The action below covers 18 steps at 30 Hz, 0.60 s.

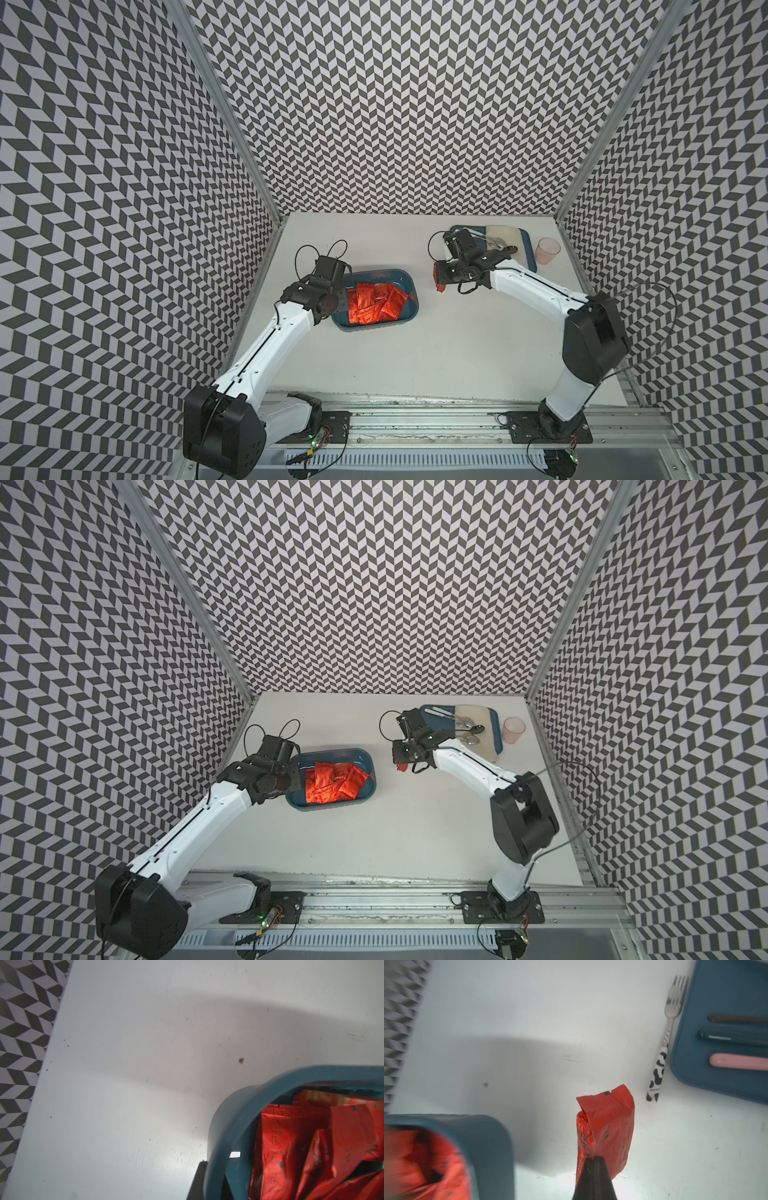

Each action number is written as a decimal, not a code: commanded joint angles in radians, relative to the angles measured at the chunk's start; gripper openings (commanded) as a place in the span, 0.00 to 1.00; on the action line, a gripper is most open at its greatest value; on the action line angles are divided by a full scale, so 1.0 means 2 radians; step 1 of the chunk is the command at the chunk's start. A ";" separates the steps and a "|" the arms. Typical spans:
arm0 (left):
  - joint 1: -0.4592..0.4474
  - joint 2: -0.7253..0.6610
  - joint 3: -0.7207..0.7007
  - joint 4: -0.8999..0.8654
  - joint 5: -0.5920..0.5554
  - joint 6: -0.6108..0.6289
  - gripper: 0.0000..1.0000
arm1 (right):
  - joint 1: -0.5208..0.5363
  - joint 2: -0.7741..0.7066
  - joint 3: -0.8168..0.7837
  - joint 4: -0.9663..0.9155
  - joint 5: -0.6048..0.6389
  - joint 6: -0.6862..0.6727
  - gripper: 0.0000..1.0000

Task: Take the tea bags out of the storage box
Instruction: Place the tea bag at the center of the board.

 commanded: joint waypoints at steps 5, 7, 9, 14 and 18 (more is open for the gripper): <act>0.003 -0.031 0.029 -0.027 -0.031 -0.009 0.00 | 0.031 0.067 0.048 -0.023 0.061 0.004 0.00; 0.003 -0.037 0.029 -0.032 -0.029 -0.009 0.00 | 0.038 0.079 0.055 -0.023 0.060 0.008 0.00; 0.003 -0.042 0.030 -0.037 -0.031 -0.009 0.00 | 0.044 0.089 0.063 -0.026 0.062 0.011 0.00; 0.003 -0.045 0.029 -0.034 -0.026 -0.006 0.00 | 0.049 0.108 0.076 -0.028 0.051 0.017 0.00; 0.003 -0.043 0.028 -0.032 -0.022 -0.004 0.00 | 0.050 0.114 0.082 -0.026 0.041 0.020 0.09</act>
